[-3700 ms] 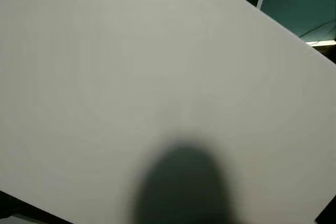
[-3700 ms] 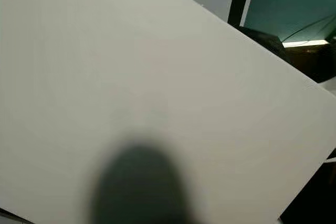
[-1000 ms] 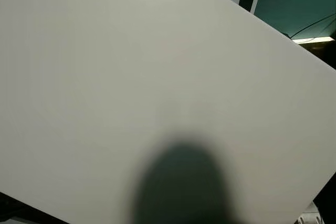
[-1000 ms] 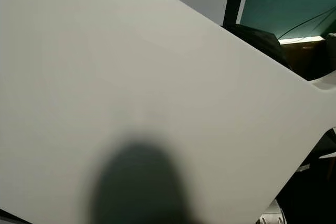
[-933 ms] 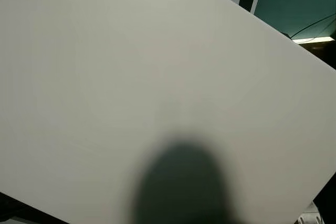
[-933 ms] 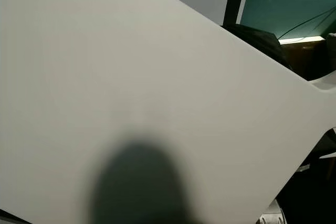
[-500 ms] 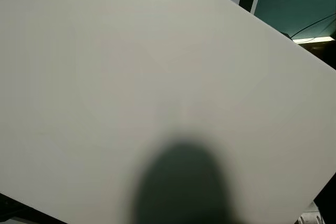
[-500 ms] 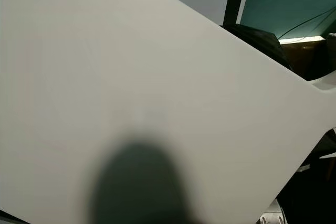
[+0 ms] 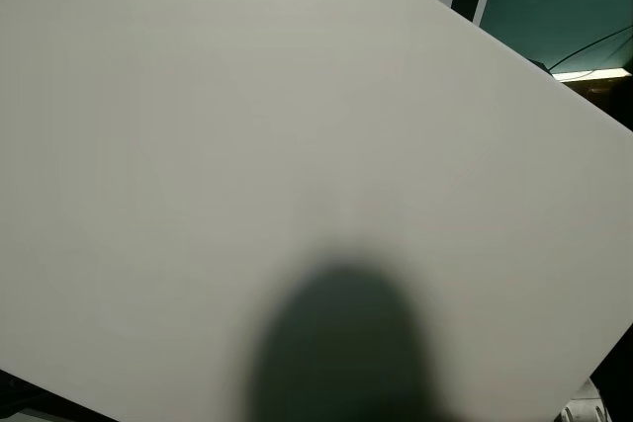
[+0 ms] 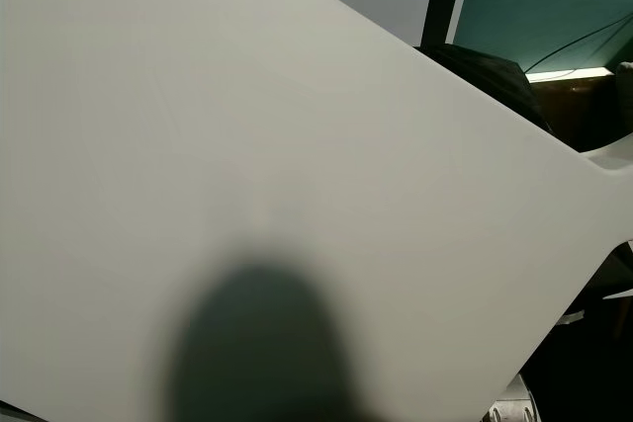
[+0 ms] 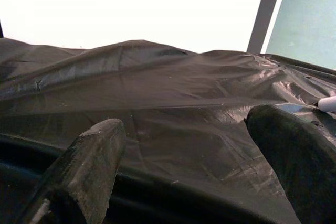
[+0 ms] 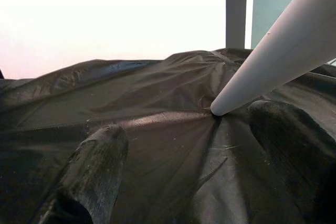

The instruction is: Building children table

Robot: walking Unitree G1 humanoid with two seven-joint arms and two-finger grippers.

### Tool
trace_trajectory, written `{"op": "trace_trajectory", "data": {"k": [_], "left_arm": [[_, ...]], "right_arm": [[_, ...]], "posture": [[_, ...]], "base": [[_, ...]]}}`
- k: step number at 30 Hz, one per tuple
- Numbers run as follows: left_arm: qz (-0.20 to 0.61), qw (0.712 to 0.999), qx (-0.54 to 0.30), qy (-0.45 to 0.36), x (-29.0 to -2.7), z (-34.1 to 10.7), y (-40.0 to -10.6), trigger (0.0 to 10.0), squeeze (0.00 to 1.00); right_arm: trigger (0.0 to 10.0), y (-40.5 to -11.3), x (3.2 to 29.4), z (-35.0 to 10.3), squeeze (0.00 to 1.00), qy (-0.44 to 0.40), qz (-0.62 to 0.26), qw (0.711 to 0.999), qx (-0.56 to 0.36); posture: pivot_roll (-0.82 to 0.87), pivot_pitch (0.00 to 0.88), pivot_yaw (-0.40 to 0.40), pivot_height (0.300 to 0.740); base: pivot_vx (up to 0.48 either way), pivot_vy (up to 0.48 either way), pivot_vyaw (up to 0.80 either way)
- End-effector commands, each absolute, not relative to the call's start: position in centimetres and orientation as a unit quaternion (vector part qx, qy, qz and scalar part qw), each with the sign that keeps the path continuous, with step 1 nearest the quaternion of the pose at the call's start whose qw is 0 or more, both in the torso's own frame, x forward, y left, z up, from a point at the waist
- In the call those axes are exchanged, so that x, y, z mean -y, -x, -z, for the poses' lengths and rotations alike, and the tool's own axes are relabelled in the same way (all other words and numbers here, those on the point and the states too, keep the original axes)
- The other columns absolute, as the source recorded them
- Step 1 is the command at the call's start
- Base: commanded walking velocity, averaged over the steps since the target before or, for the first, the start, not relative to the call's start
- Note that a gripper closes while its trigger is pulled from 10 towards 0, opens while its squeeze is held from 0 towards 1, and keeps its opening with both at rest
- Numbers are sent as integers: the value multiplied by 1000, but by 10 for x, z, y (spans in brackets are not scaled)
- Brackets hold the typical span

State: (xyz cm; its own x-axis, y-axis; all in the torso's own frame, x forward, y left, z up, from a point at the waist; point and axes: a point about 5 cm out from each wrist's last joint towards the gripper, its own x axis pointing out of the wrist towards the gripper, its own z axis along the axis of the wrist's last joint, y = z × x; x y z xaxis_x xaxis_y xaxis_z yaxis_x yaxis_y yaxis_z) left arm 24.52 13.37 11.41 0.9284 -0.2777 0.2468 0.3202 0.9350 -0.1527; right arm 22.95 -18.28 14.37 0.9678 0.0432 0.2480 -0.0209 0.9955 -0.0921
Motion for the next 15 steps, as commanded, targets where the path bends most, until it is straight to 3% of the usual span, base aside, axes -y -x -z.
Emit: {"op": "trace_trajectory", "data": {"k": [1, 15], "left_arm": [[142, 976, 138, 91, -133, -128, -247, 10000, 0], [132, 978, 129, 97, -137, -124, -246, 10000, 0]], "right_arm": [[10000, -233, 177, -148, 0, 39, -22, 990, 137], [10000, -235, 177, -149, 0, 39, -19, 989, 138]], "posture": [[31, 0, 39, 740], [29, 0, 40, 740]], "base": [[0, 0, 0], [0, 0, 0]]}}
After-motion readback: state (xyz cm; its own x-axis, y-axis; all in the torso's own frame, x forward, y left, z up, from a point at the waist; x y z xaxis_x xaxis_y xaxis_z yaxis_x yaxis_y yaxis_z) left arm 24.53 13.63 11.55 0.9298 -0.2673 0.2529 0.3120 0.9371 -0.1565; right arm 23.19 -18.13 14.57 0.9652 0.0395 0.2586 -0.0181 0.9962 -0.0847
